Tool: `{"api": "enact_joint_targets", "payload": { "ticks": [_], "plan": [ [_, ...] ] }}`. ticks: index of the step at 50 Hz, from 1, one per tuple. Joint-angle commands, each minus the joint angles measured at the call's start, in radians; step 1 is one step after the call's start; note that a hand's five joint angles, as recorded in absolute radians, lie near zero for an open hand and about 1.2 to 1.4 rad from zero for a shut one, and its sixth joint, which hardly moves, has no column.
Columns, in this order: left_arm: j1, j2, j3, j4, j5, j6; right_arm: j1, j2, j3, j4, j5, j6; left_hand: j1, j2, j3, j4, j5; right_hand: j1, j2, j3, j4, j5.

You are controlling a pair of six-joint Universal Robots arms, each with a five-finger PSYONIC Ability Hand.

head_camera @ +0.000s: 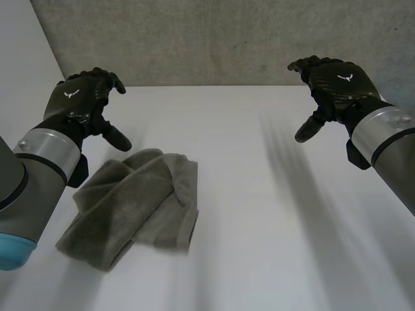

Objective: Fold the towel.

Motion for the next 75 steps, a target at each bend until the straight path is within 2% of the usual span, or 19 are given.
{"api": "enact_joint_targets", "payload": {
  "ticks": [1, 8, 13, 18, 28, 37, 42, 44, 45, 46, 47, 48, 49, 53, 55, 61, 63, 68, 75],
  "plan": [
    [-0.002, -0.002, 0.002, -0.004, 0.000, 0.007, 0.000, -0.002, 0.000, -0.003, 0.002, -0.001, -0.067, -0.057, -0.060, -0.062, -0.046, -0.053, -0.053, -0.061, -0.071, -0.059],
    [0.004, 0.001, -0.041, -0.027, 0.001, 0.034, 0.019, 0.045, -0.019, 0.014, -0.061, -0.056, -0.067, -0.057, -0.060, -0.062, -0.046, -0.053, -0.053, -0.061, -0.071, -0.059],
    [0.034, 0.001, -0.119, -0.050, 0.001, 0.161, 0.124, 0.152, -0.088, 0.045, -0.165, -0.168, -0.067, -0.057, -0.060, -0.062, -0.046, -0.053, -0.053, -0.061, -0.071, -0.059],
    [0.128, 0.003, -0.257, -0.032, 0.000, 0.328, 0.263, 0.288, -0.214, 0.066, -0.175, -0.217, -0.067, -0.057, -0.060, -0.062, -0.046, -0.053, -0.053, -0.061, -0.071, -0.059],
    [0.206, -0.011, -0.360, 0.031, 0.003, 0.346, 0.413, 0.585, -0.478, 0.080, -0.175, -0.194, -0.058, -0.048, -0.051, -0.053, -0.037, -0.053, -0.053, -0.061, -0.071, -0.059],
    [0.195, -0.075, -0.386, 0.045, 0.044, 0.338, 0.462, 0.874, -0.779, 0.166, -0.173, -0.070, -0.055, -0.045, -0.048, -0.050, -0.034, -0.004, -0.005, -0.012, -0.022, -0.010],
    [0.189, -0.117, -0.380, 0.048, 0.047, 0.327, 0.493, 0.956, -0.903, 0.183, -0.164, -0.048, -0.038, -0.028, -0.031, -0.033, -0.017, 0.198, 0.198, 0.190, 0.180, 0.192],
    [0.185, -0.126, -0.380, 0.048, 0.047, 0.320, 0.493, 0.972, -0.937, 0.183, -0.138, -0.047, -0.012, -0.002, -0.004, -0.006, 0.009, 0.586, 0.586, 0.578, 0.569, 0.581],
    [0.179, -0.131, -0.380, 0.048, 0.047, 0.315, 0.493, 0.972, -0.937, 0.183, -0.138, -0.047, 0.041, 0.051, 0.048, 0.046, 0.062, 0.589, 0.588, 0.581, 0.571, 0.583],
    [0.179, -0.131, -0.380, 0.048, 0.047, 0.315, 0.493, 0.972, -0.943, 0.183, -0.133, -0.047, 0.042, 0.051, 0.049, 0.047, 0.063, 0.833, 0.832, 0.825, 0.815, 0.827],
    [0.174, -0.131, -0.380, 0.048, 0.049, 0.312, 0.493, 0.972, -0.943, 0.183, -0.133, -0.047, 0.169, 0.179, 0.177, 0.175, 0.190, 0.835, 0.835, 0.827, 0.818, 0.829],
    [0.174, -0.131, -0.380, 0.048, 0.049, 0.312, 0.493, 0.967, -0.944, 0.183, -0.132, -0.047, 0.171, 0.181, 0.178, 0.176, 0.192, 1.018, 1.018, 1.010, 1.001, 1.013],
    [0.166, -0.131, -0.380, 0.048, 0.049, 0.309, 0.493, 0.958, -0.938, 0.183, -0.129, -0.047, 0.316, 0.326, 0.323, 0.321, 0.337, 1.167, 1.167, 1.159, 1.150, 1.162],
    [0.130, -0.129, -0.362, 0.047, 0.049, 0.287, 0.494, 0.906, -0.914, 0.187, -0.123, -0.047, 0.713, 0.723, 0.720, 0.718, 0.734, 1.169, 1.168, 1.161, 1.151, 1.163],
    [0.111, -0.122, -0.348, 0.047, 0.049, 0.271, 0.484, 0.863, -0.879, 0.195, -0.119, -0.048, 0.757, 0.767, 0.765, 0.763, 0.779, 1.169, 1.168, 1.161, 1.151, 1.163],
    [0.010, -0.114, -0.257, 0.045, 0.050, 0.166, 0.388, 0.594, -0.573, 0.204, -0.113, -0.108, 0.749, 0.759, 0.756, 0.754, 0.770, 1.169, 1.168, 1.161, 1.151, 1.163],
    [-0.017, -0.115, -0.236, 0.045, 0.053, 0.142, 0.292, 0.458, -0.387, 0.198, -0.113, -0.188, 0.740, 0.750, 0.747, 0.745, 0.761, 1.169, 1.168, 1.161, 1.151, 1.163],
    [-0.091, -0.138, -0.184, 0.047, 0.087, 0.103, 0.151, 0.290, -0.154, 0.166, -0.116, -0.300, 0.705, 0.715, 0.712, 0.710, 0.726, 1.169, 1.168, 1.161, 1.151, 1.163],
    [-0.157, -0.233, -0.134, 0.039, 0.136, 0.094, 0.033, 0.176, 0.086, 0.108, -0.124, -0.338, 0.608, 0.618, 0.615, 0.613, 0.629, 1.169, 1.168, 1.161, 1.151, 1.163]
  ]
}}
